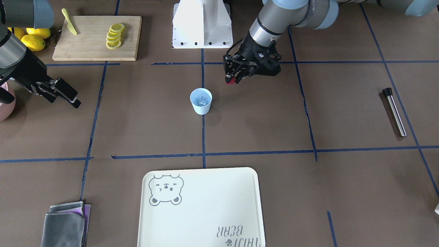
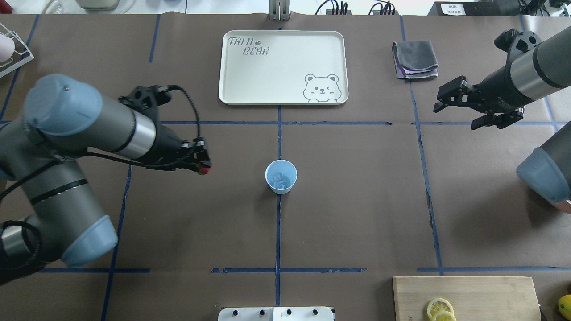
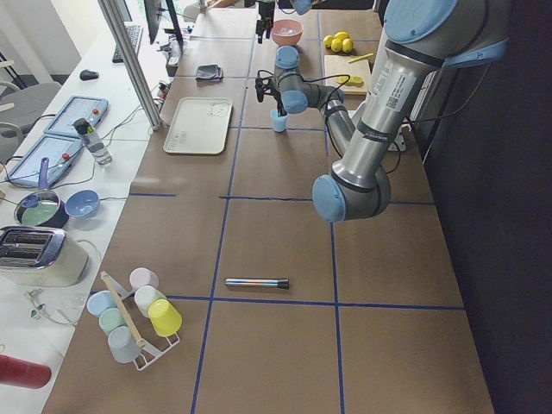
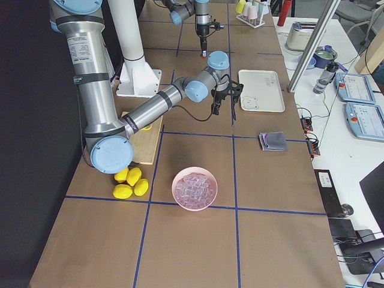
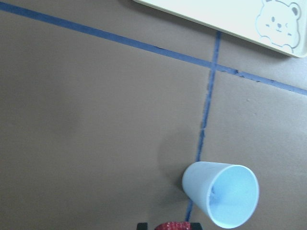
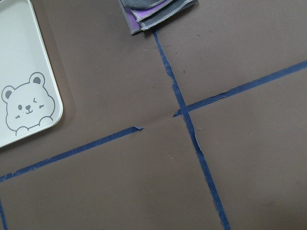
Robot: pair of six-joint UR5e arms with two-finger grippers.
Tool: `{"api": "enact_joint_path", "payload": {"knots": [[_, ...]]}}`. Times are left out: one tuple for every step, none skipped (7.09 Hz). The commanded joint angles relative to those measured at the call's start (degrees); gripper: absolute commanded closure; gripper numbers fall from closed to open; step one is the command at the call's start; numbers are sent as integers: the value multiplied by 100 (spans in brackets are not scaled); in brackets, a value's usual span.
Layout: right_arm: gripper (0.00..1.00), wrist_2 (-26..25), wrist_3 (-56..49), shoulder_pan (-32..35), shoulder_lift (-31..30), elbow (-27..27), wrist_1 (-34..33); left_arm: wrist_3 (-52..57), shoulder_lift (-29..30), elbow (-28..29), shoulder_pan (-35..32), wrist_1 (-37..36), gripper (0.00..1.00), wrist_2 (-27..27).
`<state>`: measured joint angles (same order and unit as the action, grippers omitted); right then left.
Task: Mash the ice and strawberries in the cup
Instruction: 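Carry the strawberry with the left gripper over the blue cup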
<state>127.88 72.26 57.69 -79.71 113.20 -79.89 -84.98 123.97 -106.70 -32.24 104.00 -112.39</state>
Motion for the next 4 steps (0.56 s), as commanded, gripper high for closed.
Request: {"api": "enact_joint_path", "payload": {"knots": [[0, 18, -1, 23, -18, 9, 0, -168, 610, 579, 183, -38, 100, 323], [0, 18, -1, 32, -27, 27, 0, -168, 645, 650, 183, 15, 100, 323], [0, 18, -1, 41, -35, 27, 0, -168, 646, 668, 227, 94, 97, 393], [0, 18, -1, 41, -35, 35, 0, -168, 672, 712, 244, 103, 94, 489]]}}
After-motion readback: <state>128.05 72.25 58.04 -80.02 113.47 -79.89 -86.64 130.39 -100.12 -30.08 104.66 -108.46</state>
